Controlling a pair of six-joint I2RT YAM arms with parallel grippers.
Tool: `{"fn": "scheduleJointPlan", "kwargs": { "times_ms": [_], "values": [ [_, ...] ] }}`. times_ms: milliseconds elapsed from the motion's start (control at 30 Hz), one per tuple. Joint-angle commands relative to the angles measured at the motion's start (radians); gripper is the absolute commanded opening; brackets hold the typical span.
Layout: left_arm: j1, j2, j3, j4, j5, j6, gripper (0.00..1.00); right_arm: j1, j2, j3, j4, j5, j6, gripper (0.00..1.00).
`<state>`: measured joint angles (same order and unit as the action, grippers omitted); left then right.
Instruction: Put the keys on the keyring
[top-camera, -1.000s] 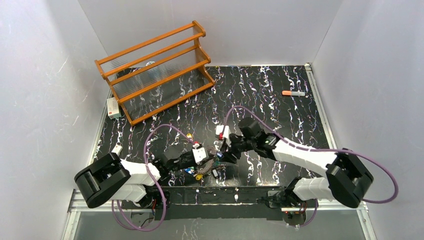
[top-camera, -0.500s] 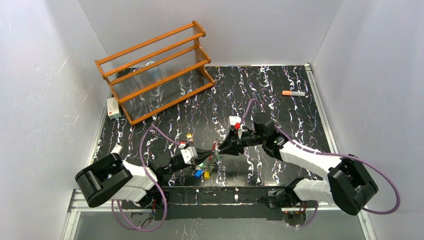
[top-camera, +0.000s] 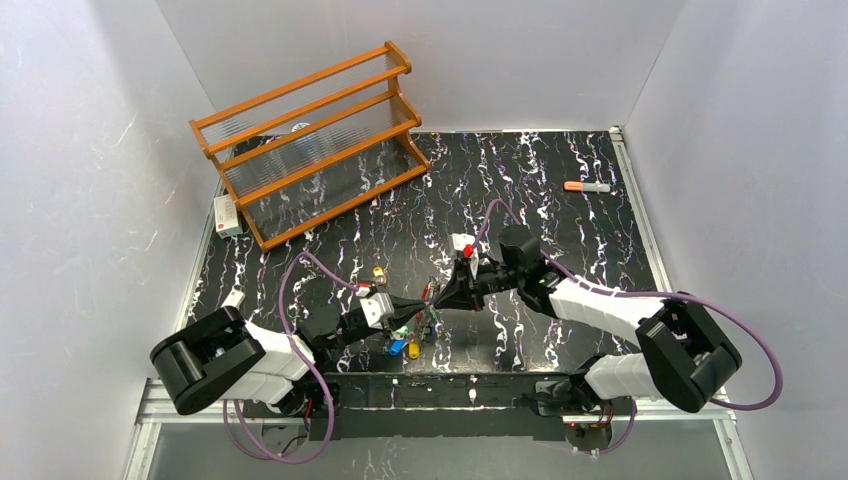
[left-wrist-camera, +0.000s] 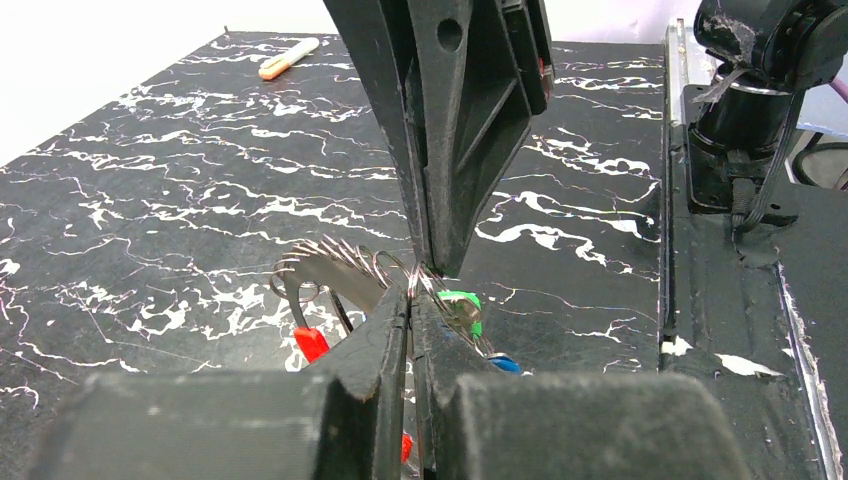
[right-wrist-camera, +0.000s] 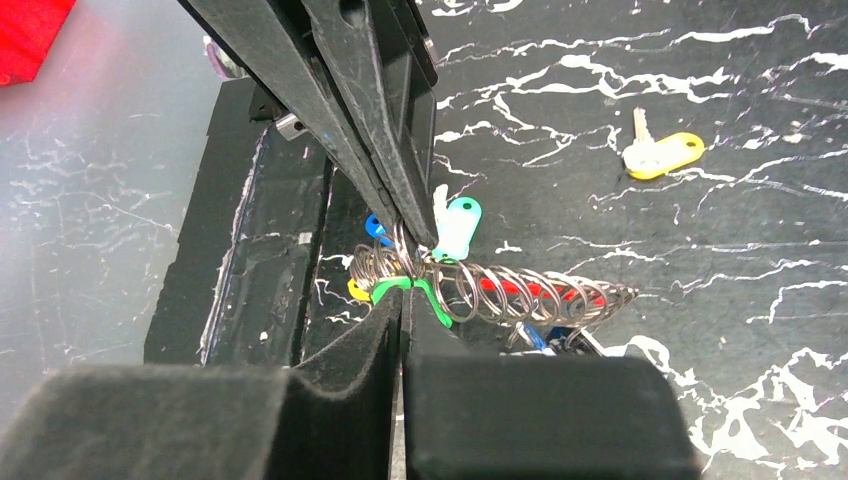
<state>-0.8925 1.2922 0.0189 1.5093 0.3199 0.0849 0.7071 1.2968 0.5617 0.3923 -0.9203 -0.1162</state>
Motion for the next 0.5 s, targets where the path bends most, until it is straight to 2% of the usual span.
{"fn": "scheduleJointPlan", "kwargs": {
  "times_ms": [0, 33, 367, 467],
  "values": [
    [-0.001, -0.007, -0.007, 0.104, -0.014, 0.001, 0.00, 0.000, 0.006, 0.030, 0.034, -0.011, -0.001, 0.05],
    [-0.001, -0.007, -0.006, 0.104, -0.014, 0.001, 0.00, 0.000, 0.007, 0.029, 0.029, -0.009, -0.002, 0.02],
    [0.000, -0.009, -0.006, 0.104, -0.020, 0.004, 0.00, 0.000, -0.009, 0.018, 0.026, 0.011, 0.006, 0.01],
    [-0.001, -0.009, -0.006, 0.104, -0.018, 0.004, 0.00, 0.000, -0.018, 0.017, 0.030, 0.024, 0.030, 0.27]
  ]
}}
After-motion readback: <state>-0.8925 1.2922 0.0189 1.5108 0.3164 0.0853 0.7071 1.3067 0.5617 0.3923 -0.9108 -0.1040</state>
